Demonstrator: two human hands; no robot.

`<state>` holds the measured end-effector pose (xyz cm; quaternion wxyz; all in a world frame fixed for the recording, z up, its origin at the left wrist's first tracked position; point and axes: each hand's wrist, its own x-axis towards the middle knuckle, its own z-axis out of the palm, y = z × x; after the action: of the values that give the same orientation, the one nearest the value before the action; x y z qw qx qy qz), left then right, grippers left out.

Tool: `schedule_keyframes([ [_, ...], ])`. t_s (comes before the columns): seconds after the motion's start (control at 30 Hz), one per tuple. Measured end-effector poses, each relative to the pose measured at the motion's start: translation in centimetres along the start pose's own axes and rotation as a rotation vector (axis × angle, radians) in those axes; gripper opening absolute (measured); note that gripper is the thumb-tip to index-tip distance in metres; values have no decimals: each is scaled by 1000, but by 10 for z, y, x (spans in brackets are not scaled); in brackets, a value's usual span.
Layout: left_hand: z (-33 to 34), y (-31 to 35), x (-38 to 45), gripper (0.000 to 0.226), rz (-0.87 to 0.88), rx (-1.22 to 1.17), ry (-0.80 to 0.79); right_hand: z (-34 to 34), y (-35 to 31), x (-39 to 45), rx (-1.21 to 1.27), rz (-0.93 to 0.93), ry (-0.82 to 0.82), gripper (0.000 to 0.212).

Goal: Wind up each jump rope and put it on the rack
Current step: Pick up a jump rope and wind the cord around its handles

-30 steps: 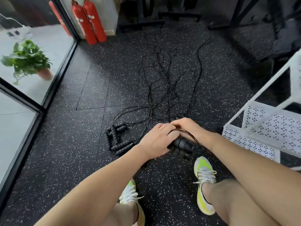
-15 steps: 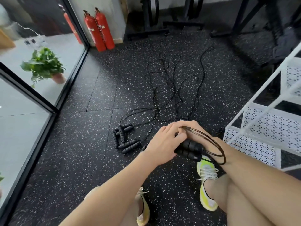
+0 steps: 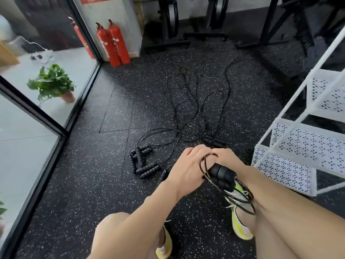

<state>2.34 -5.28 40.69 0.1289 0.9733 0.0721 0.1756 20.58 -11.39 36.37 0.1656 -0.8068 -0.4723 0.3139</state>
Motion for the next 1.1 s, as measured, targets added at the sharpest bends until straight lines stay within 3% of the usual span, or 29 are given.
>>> schedule_keyframes([
  [0.2,24,-20,-3,47,-114,40,-160,1,-11,-9,-76,-174,84,24],
  [0.37,36,-28,9,44,-37,19,-38,-1,12,-10,277,-169,75,32],
  [0.53,45,-30,11,48,16,-18,-19,2,31,11,42,-89,-87,16],
  [0.63,46,-34,14,55,-23,-36,-70,-2,22,23,-42,-176,-26,21],
  [0.77,48,-47,17,51,-55,-1,-127,-3,2,32,-148,-219,-119,24],
  [0.9,44,-51,23,52,-92,21,-105,-8,7,34,141,-213,-32,27],
  [1.03,40,-49,25,66,-38,-20,-56,-10,17,39,146,-168,-81,11],
  [1.1,40,-47,27,71,-28,-30,-65,-10,20,41,117,-149,-77,19],
])
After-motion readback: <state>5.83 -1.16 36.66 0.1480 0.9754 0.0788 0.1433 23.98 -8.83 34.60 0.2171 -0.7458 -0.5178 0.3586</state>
